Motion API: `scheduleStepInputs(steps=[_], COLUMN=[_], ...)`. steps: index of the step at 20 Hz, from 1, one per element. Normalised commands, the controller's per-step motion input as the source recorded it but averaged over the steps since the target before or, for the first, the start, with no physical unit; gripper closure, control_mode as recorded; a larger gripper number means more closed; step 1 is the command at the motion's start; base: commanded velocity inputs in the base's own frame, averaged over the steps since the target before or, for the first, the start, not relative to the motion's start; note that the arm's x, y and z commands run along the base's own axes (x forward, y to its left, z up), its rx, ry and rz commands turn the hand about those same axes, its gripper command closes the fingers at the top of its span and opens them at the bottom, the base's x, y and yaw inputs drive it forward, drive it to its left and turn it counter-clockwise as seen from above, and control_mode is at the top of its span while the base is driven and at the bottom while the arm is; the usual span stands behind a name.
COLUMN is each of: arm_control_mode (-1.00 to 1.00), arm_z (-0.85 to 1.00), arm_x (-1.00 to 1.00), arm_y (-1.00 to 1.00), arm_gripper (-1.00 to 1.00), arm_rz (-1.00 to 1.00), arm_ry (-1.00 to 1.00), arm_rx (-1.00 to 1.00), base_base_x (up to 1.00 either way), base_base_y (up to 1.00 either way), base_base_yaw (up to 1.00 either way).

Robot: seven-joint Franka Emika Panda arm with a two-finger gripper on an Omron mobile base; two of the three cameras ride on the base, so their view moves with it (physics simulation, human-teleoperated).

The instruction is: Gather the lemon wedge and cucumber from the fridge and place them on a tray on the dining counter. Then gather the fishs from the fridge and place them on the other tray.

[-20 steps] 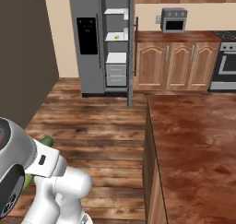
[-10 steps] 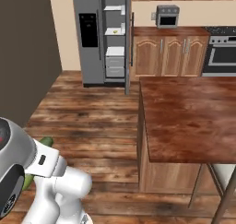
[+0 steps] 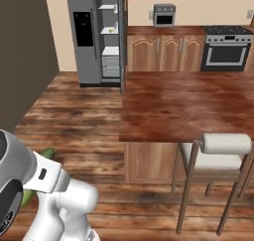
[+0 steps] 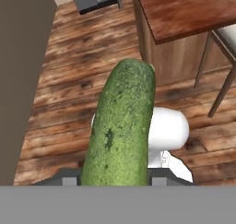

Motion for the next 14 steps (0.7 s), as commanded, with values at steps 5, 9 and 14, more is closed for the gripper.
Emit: scheduleStepInputs(steps=[5,9,14], arm_control_mode=[1.00,1.00,1.00], arm_z=[0.00,0.00,0.00], arm_x=[0.00,0.00,0.00], arm_y=[0.00,0.00,0.00], arm_gripper=[1.00,1.00,1.00], arm_rz=[0.00,0.00,0.00], arm_ry=[0.00,0.00,0.00], arm_rx=[0.00,0.00,0.00], base_base_x=[0.00,0.06,0.04], base_base_y=[-1.00,-1.00,-1.00], base_base_yaw=[0.00,0.00,0.00])
